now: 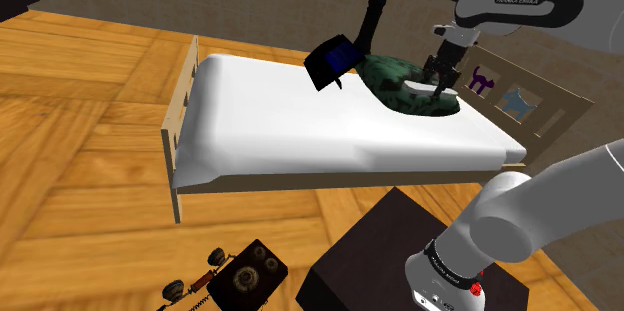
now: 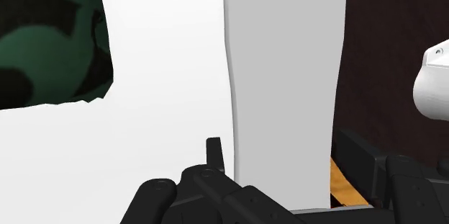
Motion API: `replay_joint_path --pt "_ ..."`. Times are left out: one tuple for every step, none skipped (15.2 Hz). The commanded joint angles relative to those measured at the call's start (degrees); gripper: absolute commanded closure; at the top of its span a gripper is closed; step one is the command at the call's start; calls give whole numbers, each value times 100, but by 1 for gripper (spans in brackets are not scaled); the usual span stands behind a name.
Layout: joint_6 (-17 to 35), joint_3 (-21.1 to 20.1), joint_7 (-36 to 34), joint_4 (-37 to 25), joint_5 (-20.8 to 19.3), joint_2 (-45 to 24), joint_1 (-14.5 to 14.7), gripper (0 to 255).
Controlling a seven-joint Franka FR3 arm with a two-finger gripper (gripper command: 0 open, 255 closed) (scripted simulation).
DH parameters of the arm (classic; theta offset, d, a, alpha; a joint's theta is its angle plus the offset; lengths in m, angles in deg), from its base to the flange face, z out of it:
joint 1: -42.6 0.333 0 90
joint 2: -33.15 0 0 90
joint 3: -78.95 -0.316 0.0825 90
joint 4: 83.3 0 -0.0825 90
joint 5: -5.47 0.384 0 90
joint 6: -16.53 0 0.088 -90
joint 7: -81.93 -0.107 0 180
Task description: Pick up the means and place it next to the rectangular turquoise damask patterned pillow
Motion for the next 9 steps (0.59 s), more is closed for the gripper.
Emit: replay_joint_path --pt "1 198 278 -47 -59 -13 -85 255" --pt "-5 303 421 -88 -82 -29 -126 255" --pt "-10 412 568 -136 -101 -53 -164 255" --pt "-14 524 717 -189 -115 -85 -199 255" --pt "-17 641 870 -248 -123 -125 -230 255" --pt "-19 762 1027 -314 -126 -172 -258 255" --pt "-20 889 1187 -386 -122 -228 -280 255" --pt "-20 1021 1351 -463 -110 -293 -300 255" --pt "-18 1157 1521 -547 -89 -368 -316 255"
